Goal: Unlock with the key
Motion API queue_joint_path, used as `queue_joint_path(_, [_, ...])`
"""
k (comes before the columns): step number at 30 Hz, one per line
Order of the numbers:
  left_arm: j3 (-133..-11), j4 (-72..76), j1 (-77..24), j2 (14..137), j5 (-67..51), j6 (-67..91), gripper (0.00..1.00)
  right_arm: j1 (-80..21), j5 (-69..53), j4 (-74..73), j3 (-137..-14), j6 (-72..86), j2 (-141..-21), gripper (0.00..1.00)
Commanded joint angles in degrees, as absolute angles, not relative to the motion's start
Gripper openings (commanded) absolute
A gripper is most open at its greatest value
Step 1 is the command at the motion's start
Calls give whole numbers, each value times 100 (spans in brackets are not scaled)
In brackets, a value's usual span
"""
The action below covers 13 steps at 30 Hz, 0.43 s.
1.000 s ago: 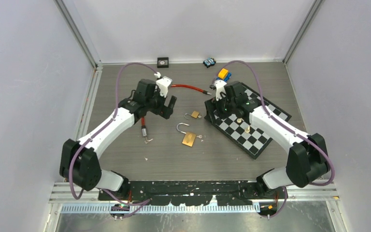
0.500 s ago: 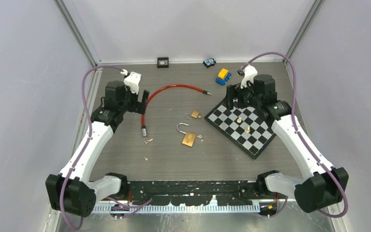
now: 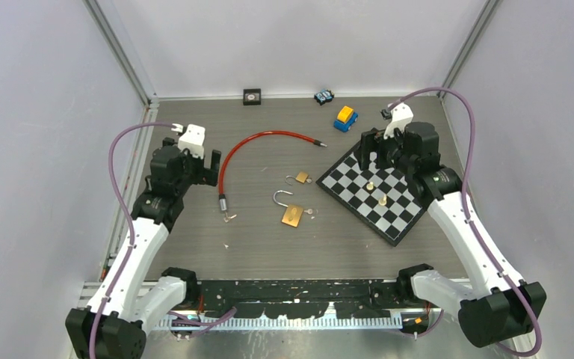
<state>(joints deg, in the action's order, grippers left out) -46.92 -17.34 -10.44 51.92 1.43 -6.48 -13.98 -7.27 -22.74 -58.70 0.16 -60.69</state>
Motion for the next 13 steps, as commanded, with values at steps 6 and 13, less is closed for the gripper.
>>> queue_joint_path(6, [-4739, -1355, -993, 5082, -154, -513, 100, -1318, -782, -1810, -5715, 43, -6097, 90])
queue_joint_path(13, [-4720, -1397, -995, 5148, -171, -525, 100, -1303, -784, -1792, -5704, 35, -6126, 91])
